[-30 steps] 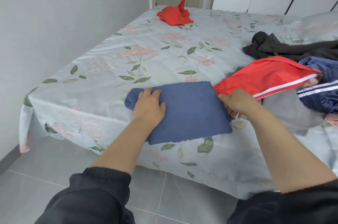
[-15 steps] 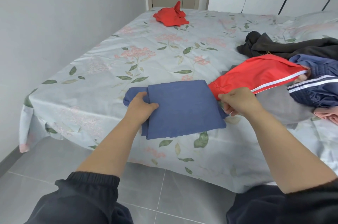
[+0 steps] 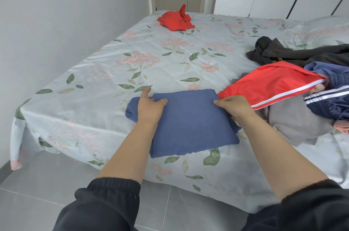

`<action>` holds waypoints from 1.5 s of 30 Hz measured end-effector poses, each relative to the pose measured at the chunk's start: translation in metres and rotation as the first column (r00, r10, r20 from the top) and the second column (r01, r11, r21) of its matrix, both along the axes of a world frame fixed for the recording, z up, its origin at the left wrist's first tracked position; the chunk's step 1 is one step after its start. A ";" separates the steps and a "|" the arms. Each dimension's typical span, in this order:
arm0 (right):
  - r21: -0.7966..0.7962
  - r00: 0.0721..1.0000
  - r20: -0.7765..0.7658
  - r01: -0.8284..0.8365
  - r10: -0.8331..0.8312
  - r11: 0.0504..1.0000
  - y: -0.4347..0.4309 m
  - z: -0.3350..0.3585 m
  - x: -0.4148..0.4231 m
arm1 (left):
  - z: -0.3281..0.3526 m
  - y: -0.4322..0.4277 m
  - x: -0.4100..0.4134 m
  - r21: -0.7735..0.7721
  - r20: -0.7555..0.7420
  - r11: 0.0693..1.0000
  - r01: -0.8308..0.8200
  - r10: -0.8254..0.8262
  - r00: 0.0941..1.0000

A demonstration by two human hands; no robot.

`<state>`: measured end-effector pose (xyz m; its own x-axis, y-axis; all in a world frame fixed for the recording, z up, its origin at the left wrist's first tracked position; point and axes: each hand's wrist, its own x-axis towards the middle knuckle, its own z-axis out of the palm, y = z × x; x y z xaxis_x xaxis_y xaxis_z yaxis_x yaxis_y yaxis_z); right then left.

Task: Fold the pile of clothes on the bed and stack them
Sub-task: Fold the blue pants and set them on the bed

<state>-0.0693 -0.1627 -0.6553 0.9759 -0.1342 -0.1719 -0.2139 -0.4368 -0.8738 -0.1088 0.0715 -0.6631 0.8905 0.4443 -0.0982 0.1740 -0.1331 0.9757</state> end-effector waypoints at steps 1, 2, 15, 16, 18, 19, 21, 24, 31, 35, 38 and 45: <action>0.009 1.000 0.017 -0.001 0.001 1.000 0.001 -0.002 0.004 | 0.001 0.000 0.001 0.025 0.014 1.000 0.000 0.000 1.000; 0.009 0.999 0.032 -0.005 0.005 1.000 0.002 -0.003 0.008 | 0.003 0.001 0.003 0.054 0.024 0.999 0.002 -0.003 1.000; -0.065 0.930 0.362 0.096 -0.066 0.993 0.021 -0.009 0.037 | 0.000 0.023 0.015 0.150 0.058 0.984 -0.095 0.087 0.995; -0.112 0.935 0.350 0.091 -0.046 0.990 0.023 -0.015 0.036 | -0.002 0.022 0.013 0.202 0.031 0.976 -0.076 0.071 0.997; -0.118 0.939 0.343 0.081 -0.036 0.990 0.023 -0.019 0.035 | -0.002 0.020 0.010 0.271 0.041 0.961 -0.061 0.051 0.998; -0.082 0.936 0.350 0.073 -0.040 0.994 0.022 -0.017 0.035 | -0.001 0.018 0.008 0.327 0.077 0.942 -0.071 0.049 0.996; -0.029 0.932 0.358 0.079 -0.063 0.996 0.020 -0.011 0.033 | 0.002 0.014 0.002 0.523 0.190 0.847 -0.093 -0.009 0.982; -0.332 0.931 0.365 0.156 -0.026 0.930 0.016 -0.011 0.025 | 0.006 0.004 -0.009 0.772 0.182 0.633 0.045 -0.288 0.940; -0.622 0.688 0.464 -0.196 0.558 0.758 0.052 -0.001 -0.008 | -0.017 0.004 -0.024 0.786 -0.501 0.199 0.585 -0.350 0.792; -0.830 0.902 -0.043 -0.271 0.429 0.487 0.043 -0.033 -0.017 | -0.018 0.023 -0.029 0.792 -0.514 0.252 0.556 -0.213 0.831; -0.793 0.946 0.050 -0.158 0.321 0.588 0.036 -0.024 -0.015 | -0.013 0.036 -0.036 0.803 -0.511 0.285 0.523 -0.122 0.851; -0.667 0.741 -0.055 -0.526 0.669 0.527 0.045 -0.007 -0.051 | 0.002 0.028 -0.069 0.782 -0.355 0.263 0.565 -0.557 0.751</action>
<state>-0.1205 -0.1174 -0.6626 0.8655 0.4923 -0.0922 0.4359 -0.8311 -0.3455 -0.1775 0.0992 -0.6611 0.9531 -0.3020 -0.0186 -0.2787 -0.9004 0.3341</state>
